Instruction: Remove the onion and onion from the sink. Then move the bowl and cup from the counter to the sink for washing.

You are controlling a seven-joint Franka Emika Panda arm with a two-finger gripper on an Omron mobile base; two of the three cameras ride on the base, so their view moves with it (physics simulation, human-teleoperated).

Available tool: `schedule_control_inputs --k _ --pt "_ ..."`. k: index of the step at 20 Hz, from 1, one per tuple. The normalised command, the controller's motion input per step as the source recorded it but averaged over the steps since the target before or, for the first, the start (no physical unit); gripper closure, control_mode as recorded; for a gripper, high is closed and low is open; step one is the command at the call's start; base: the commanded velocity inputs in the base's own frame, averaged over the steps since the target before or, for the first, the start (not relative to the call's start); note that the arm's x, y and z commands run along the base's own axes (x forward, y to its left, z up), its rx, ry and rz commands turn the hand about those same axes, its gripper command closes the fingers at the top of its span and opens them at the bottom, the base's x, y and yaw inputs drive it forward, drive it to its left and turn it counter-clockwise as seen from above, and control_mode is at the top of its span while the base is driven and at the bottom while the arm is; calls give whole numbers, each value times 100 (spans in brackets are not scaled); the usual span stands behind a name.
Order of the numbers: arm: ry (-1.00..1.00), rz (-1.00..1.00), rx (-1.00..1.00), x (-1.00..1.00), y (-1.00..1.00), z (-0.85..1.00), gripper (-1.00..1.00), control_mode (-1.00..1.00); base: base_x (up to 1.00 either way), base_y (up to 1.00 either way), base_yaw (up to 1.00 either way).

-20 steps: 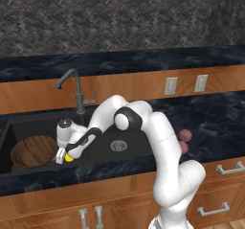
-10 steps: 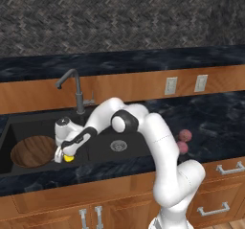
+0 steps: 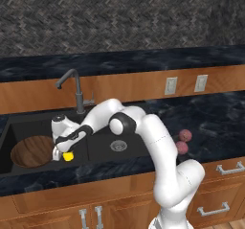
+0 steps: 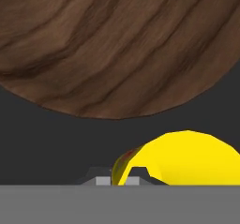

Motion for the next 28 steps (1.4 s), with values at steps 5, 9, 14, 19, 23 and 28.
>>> schedule_control_inputs --k 5,9,14,19,23,28 --pt "0 0 -7 -10 0 -12 100 -100 0 0 0" --pt "0 0 -5 -16 -3 -13 100 -100 0 0 0" --pt "0 0 -3 -15 -7 -11 100 -100 0 0 0" --pt "0 0 -2 -12 -12 -7 100 -100 0 0 0" --pt "0 0 -1 -12 -14 -5 100 -100 0 0 0" --pt "0 0 0 -4 -9 -4 100 -100 0 0 0"
